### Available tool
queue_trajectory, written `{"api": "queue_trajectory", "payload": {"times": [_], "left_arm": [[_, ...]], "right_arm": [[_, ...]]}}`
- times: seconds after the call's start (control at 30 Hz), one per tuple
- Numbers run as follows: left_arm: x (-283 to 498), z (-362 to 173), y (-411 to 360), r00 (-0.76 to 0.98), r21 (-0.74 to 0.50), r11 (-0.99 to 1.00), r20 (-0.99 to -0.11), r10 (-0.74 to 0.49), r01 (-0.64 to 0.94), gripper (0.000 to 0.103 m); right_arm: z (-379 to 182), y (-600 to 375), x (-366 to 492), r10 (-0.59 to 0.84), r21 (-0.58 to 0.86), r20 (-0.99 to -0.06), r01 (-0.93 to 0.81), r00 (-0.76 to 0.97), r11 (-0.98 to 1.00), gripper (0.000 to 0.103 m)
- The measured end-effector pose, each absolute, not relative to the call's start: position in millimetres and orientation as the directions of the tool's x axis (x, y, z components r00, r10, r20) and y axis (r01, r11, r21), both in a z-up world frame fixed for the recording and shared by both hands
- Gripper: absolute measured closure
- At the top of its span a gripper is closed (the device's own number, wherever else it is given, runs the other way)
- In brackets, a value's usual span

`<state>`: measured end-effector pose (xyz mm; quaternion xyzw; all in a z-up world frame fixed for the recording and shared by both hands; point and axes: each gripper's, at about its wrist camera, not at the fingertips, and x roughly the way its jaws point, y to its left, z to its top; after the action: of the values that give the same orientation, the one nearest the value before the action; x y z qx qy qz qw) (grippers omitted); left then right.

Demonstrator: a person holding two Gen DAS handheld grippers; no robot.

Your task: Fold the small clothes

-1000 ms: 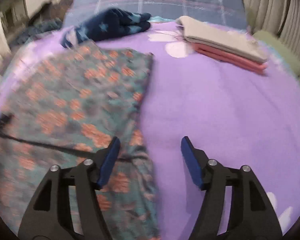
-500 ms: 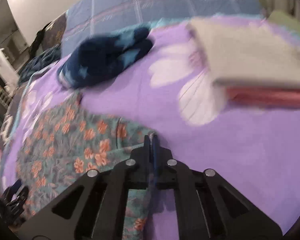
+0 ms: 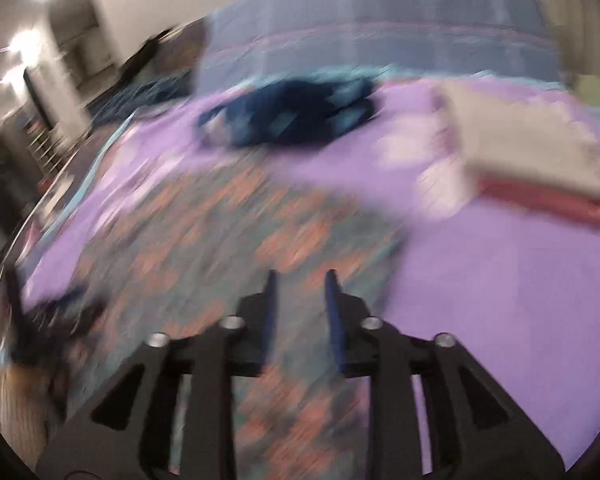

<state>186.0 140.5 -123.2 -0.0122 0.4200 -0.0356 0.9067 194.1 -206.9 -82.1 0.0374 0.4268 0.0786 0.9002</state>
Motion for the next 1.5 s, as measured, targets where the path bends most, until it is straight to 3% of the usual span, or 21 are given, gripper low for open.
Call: {"api": "queue_trajectory", "payload": {"times": [0.1,0.17,0.37,0.47,0.53,0.6,0.67,0.87,0.97,1.1,1.33,1.5], "left_arm": [[186.0,-123.1,139.9,0.644,-0.050,0.997,-0.761,-0.073,0.055,0.018],[186.2,-123.4,140.3,0.643,-0.046,0.997,-0.762,-0.070,0.054,0.018],[187.1,-124.1,141.1,0.642,-0.054,0.997,-0.763,-0.074,0.051,0.015],[181.9,-119.2,143.5,0.654,-0.047,0.999,-0.754,-0.054,0.028,0.016],[156.6,-100.8,155.8,0.696,-0.092,0.996,-0.713,-0.080,0.020,0.033],[130.8,-86.4,167.1,0.725,-0.160,0.983,-0.667,-0.172,0.086,0.033],[97.3,-75.7,180.6,0.734,-0.137,0.980,-0.650,-0.197,0.142,0.033],[34.3,-91.7,218.8,0.685,-0.081,0.988,-0.713,-0.149,0.131,0.033],[1.8,-106.1,232.5,0.639,-0.131,0.978,-0.741,-0.207,0.164,0.033],[-30.7,-125.1,236.5,0.572,-0.148,0.969,-0.786,-0.237,0.198,0.033],[-82.5,-128.0,229.8,0.522,-0.265,0.915,-0.758,-0.392,0.303,0.034],[-115.5,-126.4,213.5,0.463,-0.223,0.880,-0.781,-0.419,0.420,0.034]], "right_arm": [[-130.1,-193.3,176.8,0.079,0.030,-0.838,-0.098,0.540,0.995,0.075],[-133.5,-192.1,165.8,0.068,0.009,-0.795,-0.099,0.603,0.995,0.075],[-128.7,-182.2,167.8,-0.004,-0.044,-0.803,-0.053,0.596,0.998,0.072],[-119.7,-196.9,156.4,0.015,0.034,-0.785,0.019,0.619,0.999,0.077],[-104.6,-207.7,126.9,0.055,0.093,-0.754,0.023,0.655,0.995,0.080],[-93.3,-216.6,97.4,0.058,0.073,-0.733,-0.007,0.678,0.997,0.080],[-90.2,-228.4,72.0,0.063,0.063,-0.742,-0.024,0.667,0.998,0.080],[-103.6,-259.5,10.3,0.034,0.099,-0.799,0.075,0.601,0.992,0.079],[-112.5,-260.4,-20.4,0.094,0.176,-0.812,0.088,0.577,0.980,0.075],[-116.1,-257.2,-49.1,0.111,0.177,-0.812,0.060,0.573,0.982,0.072],[-115.9,-253.5,-91.1,0.214,0.252,-0.814,-0.003,0.540,0.968,0.071],[-115.5,-245.7,-120.2,0.281,0.283,-0.810,-0.076,0.516,0.956,0.064]]}}
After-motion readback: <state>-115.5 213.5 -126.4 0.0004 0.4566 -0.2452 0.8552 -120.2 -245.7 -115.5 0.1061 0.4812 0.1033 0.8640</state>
